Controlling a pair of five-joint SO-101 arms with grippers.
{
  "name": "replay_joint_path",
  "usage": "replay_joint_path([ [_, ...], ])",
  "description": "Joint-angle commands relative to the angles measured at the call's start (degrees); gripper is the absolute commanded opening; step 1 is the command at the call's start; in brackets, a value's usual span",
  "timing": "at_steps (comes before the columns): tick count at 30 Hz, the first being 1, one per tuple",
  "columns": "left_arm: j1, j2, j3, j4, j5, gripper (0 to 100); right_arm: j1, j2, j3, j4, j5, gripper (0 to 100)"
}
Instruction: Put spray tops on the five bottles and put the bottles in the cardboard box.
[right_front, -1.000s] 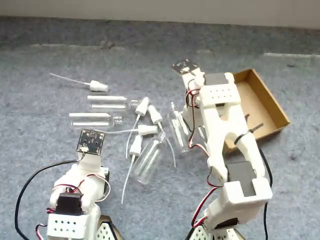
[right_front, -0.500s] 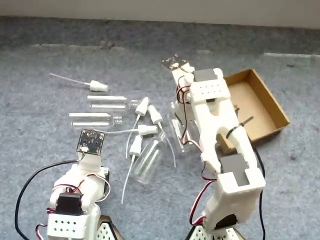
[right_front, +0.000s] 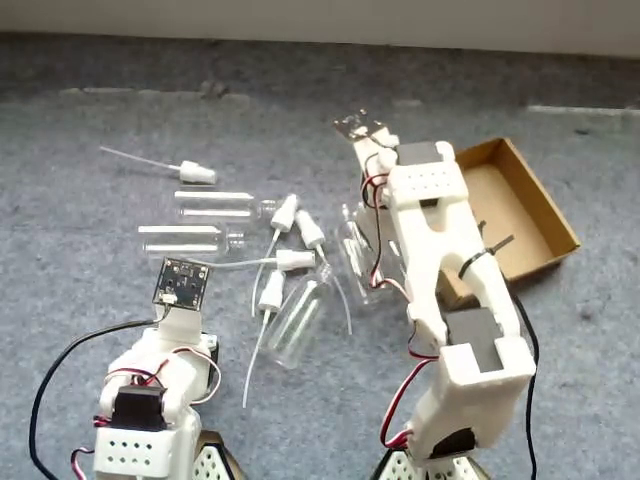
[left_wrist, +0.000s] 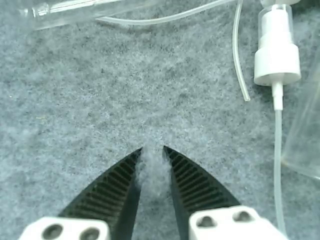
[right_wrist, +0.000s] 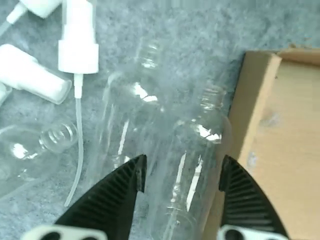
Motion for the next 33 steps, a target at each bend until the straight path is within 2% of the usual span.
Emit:
replay_joint_path([
  [1,-0.40,-0.31,1.19,0.44,0.00,1,1.63,-0.92,1.89,-2.33,0.62,20.3],
  [7,-0.40,-0.31,1.19,0.44,0.00,1,1.54,-0.92,4.79,-2.42,5.54,20.3],
  [17,-0.40,-0.31,1.19,0.44,0.00,1,1.19,-0.92,13.23,-8.40,5.89,20.4],
  [21,-0.40,-0.31,1.19,0.44,0.00,1,-0.40,-0.92,14.37,-8.04,10.64,20.4],
  [26,-0.40,-0.31,1.19,0.44,0.00,1,-0.75,-0.92,14.46,-7.87,10.99,27.3],
  [33,-0.40,-0.31,1.19,0.44,0.00,1,-0.75,-0.92,14.46,-7.87,11.08,27.5],
])
